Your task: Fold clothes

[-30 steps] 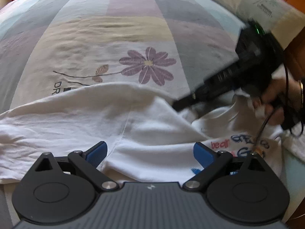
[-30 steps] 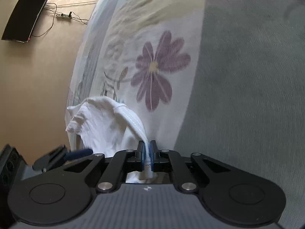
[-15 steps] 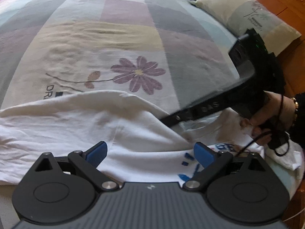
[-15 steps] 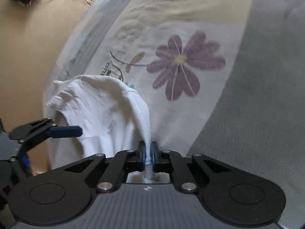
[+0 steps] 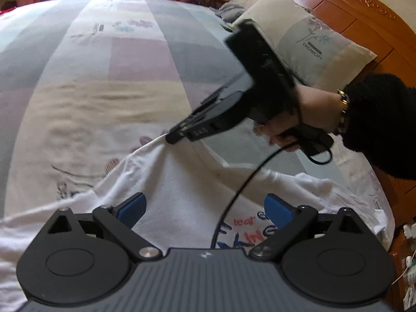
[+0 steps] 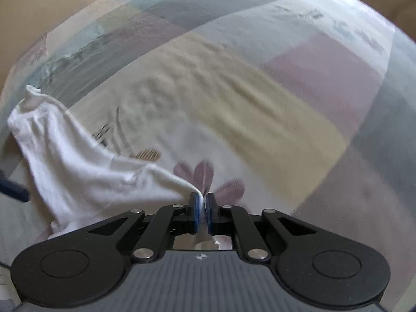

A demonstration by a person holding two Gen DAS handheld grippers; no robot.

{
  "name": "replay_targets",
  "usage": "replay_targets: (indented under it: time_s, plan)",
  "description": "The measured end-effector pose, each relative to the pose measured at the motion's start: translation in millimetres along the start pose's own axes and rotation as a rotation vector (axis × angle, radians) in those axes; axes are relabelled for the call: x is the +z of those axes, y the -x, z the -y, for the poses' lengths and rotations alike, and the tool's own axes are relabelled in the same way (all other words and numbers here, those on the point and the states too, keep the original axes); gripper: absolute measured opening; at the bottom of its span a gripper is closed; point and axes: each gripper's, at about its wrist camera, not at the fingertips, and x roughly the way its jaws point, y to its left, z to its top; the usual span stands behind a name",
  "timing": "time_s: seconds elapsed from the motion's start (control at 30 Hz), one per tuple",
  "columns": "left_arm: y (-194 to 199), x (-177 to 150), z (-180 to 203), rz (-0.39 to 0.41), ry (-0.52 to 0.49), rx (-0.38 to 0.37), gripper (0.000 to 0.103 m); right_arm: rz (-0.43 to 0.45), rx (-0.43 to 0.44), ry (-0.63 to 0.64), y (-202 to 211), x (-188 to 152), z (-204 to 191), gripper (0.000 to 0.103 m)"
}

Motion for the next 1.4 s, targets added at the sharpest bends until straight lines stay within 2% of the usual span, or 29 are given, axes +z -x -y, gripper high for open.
replay_targets:
  time_s: [0.03,0.07,0.13,0.2,0.33,0.43,0.5,0.6,0.67,0.77,0.8,0.83,0.87,0.9,1.0,1.2,1.33,1.4]
  plan:
    - [2.3,1.2,-2.0,0.005,0.004,0.004,0.097,0.002,-0.017,0.013,-2.4,8.4,-0.1,0.008]
    - [4.6,2.4,-4.1,0.011,0.008,0.008,0.097,0.011,-0.042,0.027,-4.4,16.8,-0.3,0.003]
    - [9.1,4.8,-8.2,0.021,0.016,0.015,0.097,0.041,-0.115,0.043,-6.1,33.3,1.4,0.003]
    - [13.4,7.0,-12.4,0.031,0.025,0.023,0.097,0.048,-0.118,0.024,-8.3,47.9,11.2,0.003]
    - [15.2,7.5,-25.5,0.033,0.054,0.046,0.097,-0.009,0.024,0.018,-15.7,60.5,18.4,0.008]
    - [15.0,4.7,-38.8,0.020,0.081,0.060,0.097,-0.053,0.125,0.086,-29.1,53.5,2.0,0.020]
    - [15.5,0.6,-46.6,0.007,0.088,0.069,0.097,-0.083,0.180,0.139,-39.8,48.5,-10.5,0.020]
    - [14.3,-9.0,-55.5,-0.027,0.089,0.068,0.097,-0.121,0.225,0.207,-56.6,48.0,-26.5,0.027]
    - [12.6,-15.6,-60.6,-0.049,0.092,0.067,0.097,-0.140,0.250,0.242,-66.2,50.2,-35.8,0.046]
    - [10.1,-25.1,-67.7,-0.080,0.097,0.069,0.097,-0.165,0.251,0.309,-75.0,49.7,-46.2,0.050]
    - [9.5,-28.2,-70.1,-0.089,0.099,0.070,0.097,-0.170,0.253,0.331,-74.8,48.8,-49.2,0.049]
    - [10.0,-30.9,-72.6,-0.091,0.104,0.070,0.097,-0.173,0.249,0.357,-73.8,47.5,-53.1,0.036]
    - [9.8,-32.5,-74.7,-0.093,0.111,0.075,0.097,-0.172,0.236,0.389,-71.7,45.8,-58.3,0.015]
    - [9.8,-33.6,-76.9,-0.093,0.119,0.077,0.097,-0.172,0.224,0.421,-69.7,44.0,-63.5,0.011]
    - [10.8,-34.8,-82.8,-0.081,0.144,0.075,0.097,-0.164,0.182,0.505,-63.5,40.7,-77.6,0.010]
    - [18.7,-35.5,-96.9,-0.050,0.188,0.087,0.097,-0.062,0.054,0.439,-58.0,74.4,-69.0,0.009]
    - [26.5,-37.6,-106.1,-0.034,0.203,0.112,0.097,-0.093,0.066,0.364,-59.9,82.0,-56.9,0.012]
    - [28.4,-41.3,-110.3,-0.038,0.204,0.125,0.097,-0.066,0.095,0.354,-49.3,83.8,-56.0,0.012]
